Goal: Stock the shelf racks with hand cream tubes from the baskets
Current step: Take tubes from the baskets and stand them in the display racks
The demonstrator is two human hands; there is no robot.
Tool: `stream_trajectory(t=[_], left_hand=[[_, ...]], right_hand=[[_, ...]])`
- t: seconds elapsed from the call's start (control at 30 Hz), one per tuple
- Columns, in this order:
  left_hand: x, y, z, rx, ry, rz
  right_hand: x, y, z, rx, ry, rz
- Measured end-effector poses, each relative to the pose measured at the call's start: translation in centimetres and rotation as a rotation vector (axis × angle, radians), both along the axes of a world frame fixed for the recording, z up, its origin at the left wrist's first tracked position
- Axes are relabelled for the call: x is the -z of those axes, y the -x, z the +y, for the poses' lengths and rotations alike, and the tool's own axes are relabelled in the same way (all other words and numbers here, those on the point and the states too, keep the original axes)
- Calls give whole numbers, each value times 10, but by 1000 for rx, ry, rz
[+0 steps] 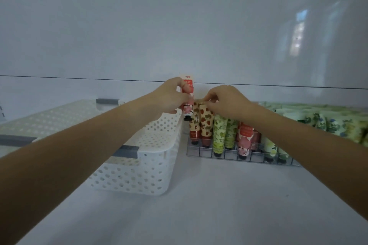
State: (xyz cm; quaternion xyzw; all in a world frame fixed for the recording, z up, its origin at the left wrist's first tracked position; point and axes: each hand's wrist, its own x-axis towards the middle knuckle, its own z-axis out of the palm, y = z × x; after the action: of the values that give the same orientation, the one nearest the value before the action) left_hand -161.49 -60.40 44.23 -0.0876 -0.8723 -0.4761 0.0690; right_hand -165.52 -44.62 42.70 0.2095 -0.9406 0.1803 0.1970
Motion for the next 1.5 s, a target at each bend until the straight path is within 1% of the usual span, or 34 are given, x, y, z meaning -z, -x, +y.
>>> stream_trajectory(t=[0.1,0.2,0.27,0.37,0.47,0.5,0.53,0.63,0.67,0.73,0.83,0.97,1.03,1.23,1.4,1.5], left_hand=[[-3,-2,1,93,6,15],[-6,-6,5,217,-10,16],[-7,-9,9,259,-21,22],[-7,-7,13,272,23,43],[-7,-1,14,237,78,83],[-8,1,14,222,122,119],[-7,4,14,198,206,177],[-5,15,14,117,612,335],[-3,18,15,95,714,341],[0,21,18,70,813,307],[4,24,24,25,875,313],[5,27,27,-71,980,410],[5,29,28,-76,1015,423],[4,31,29,-44,968,357],[-2,27,28,-4,995,318],[-8,22,27,18,981,326]], right_hand=[[-18,-2,4,-51,267,16],[-32,-3,4,-135,521,-107],[-36,-5,5,-167,635,-213],[-39,-8,12,-188,712,-291],[-44,-14,25,-183,723,-279],[-46,-16,31,-173,730,-263],[-47,-18,38,-160,732,-244],[-48,-28,58,-125,685,-167],[-47,-31,64,-117,666,-142],[-45,-39,74,-101,633,-98],[-40,-48,86,-74,599,-56],[-36,-56,99,-33,573,-33],[-34,-59,105,-12,531,-12],[-16,-60,109,68,296,70],[-1,-51,104,95,250,46],[5,-45,104,119,197,20]])
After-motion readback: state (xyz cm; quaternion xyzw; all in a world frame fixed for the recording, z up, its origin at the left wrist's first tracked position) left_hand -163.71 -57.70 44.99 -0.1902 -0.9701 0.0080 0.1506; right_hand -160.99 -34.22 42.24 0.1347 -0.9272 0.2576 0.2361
